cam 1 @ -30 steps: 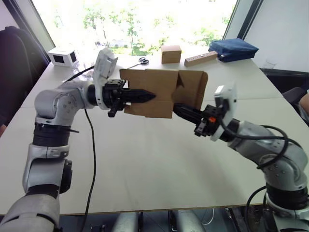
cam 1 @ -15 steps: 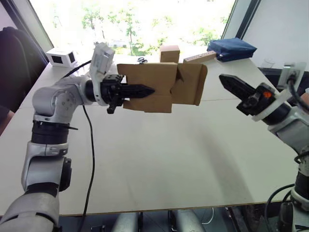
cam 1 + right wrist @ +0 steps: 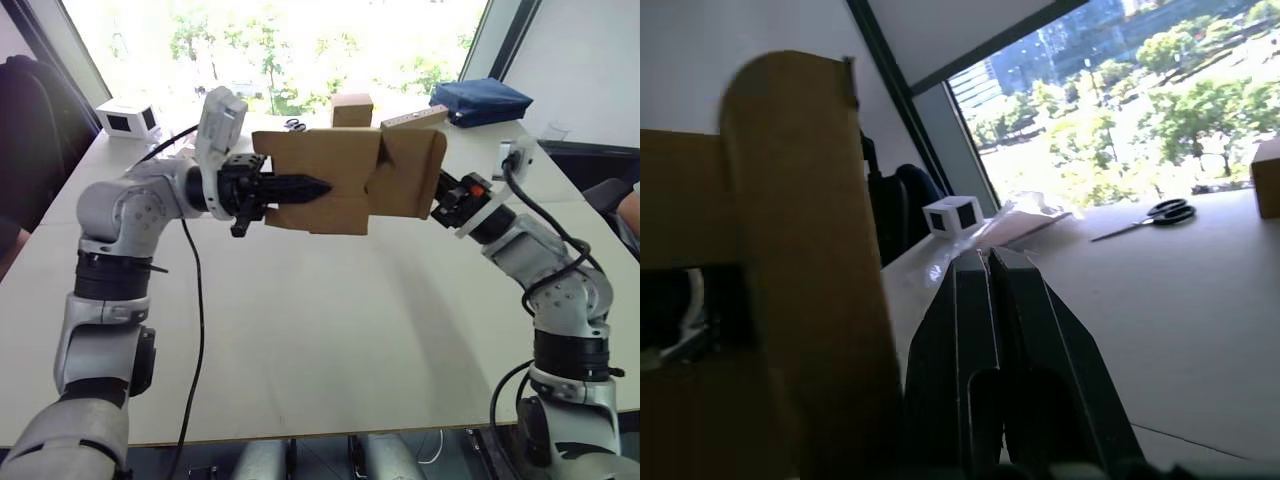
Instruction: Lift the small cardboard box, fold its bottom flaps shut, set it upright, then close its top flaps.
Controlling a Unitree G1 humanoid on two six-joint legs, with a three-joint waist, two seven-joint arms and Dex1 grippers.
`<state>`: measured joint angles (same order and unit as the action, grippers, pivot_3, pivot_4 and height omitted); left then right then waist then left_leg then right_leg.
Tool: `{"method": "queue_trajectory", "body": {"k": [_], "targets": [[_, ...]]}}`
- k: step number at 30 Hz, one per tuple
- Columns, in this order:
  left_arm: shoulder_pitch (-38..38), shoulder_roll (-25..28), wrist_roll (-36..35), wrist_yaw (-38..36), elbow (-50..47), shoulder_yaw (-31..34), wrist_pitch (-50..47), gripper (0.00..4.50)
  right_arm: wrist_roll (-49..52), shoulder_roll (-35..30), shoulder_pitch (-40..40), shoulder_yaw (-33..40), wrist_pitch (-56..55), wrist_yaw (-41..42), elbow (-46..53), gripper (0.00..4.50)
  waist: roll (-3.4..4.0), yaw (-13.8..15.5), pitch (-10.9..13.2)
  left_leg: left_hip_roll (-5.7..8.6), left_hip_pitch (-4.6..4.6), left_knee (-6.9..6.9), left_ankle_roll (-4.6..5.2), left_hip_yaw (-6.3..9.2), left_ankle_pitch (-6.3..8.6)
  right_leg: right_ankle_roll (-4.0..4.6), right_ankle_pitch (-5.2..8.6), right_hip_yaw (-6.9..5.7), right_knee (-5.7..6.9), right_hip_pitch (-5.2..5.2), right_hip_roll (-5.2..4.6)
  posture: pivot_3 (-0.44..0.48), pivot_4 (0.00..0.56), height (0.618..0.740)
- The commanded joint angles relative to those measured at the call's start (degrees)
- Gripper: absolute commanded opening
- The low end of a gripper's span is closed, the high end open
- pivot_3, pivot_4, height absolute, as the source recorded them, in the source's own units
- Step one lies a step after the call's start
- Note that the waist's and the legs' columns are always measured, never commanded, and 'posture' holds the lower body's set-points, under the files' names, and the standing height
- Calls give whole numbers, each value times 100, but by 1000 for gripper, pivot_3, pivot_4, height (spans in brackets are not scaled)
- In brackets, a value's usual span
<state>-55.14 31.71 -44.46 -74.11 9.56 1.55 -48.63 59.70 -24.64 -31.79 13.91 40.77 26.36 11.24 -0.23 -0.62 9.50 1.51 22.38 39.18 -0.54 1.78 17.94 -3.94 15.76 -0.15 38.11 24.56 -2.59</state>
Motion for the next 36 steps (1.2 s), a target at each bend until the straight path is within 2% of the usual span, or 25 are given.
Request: {"method": "queue_trajectory", "body": {"k": [1, 11, 14, 19, 28, 36], "targets": [[-228, 32, -71, -26, 74, 254, 125, 0, 798, 260, 240, 165, 132, -29, 730, 53, 0, 3, 0, 1, 0, 0, 0, 0, 0, 0, 0, 0, -1, 0, -2, 0, 150, 740], [-345, -16, -319, -107, 162, 390, -108, 0, 1601, 1023, 538, 328, -81, -347, 671, 53, 0, -20, 0, 1, -1, -1, 0, -2, 0, 0, 0, 0, 2, 2, -1, 0, 150, 740], [-342, -9, -346, -112, 141, 380, -134, 0, 1688, 1113, 510, 320, -134, -331, 620, 677, 0, -21, 0, 1, -1, 0, -1, -3, 0, -1, 0, 1, 1, 2, -2, 0, 150, 740], [-335, -33, -379, -71, 85, 377, -183, 0, 2082, 1275, 489, 350, -129, -324, 529, 2500, 0, -20, 0, 1, -1, 0, -1, -3, 0, -1, 0, 0, 2, 2, -2, 0, 150, 740], [-264, -20, -415, -14, -78, 399, -280, 0, 2354, 1458, 533, 323, -210, -375, 519, 2500, 0, -21, 0, 1, -1, 0, -1, -2, 0, -1, 0, 1, 2, 2, -2, 0, 150, 740], [-288, -9, -407, 63, -59, 432, -334, 0, 2264, 1287, 595, 247, -144, -262, 584, 2500, 0, -20, 0, 1, -1, 0, -1, -2, 0, -1, 0, 1, 2, 2, -2, 0, 150, 740]]}}
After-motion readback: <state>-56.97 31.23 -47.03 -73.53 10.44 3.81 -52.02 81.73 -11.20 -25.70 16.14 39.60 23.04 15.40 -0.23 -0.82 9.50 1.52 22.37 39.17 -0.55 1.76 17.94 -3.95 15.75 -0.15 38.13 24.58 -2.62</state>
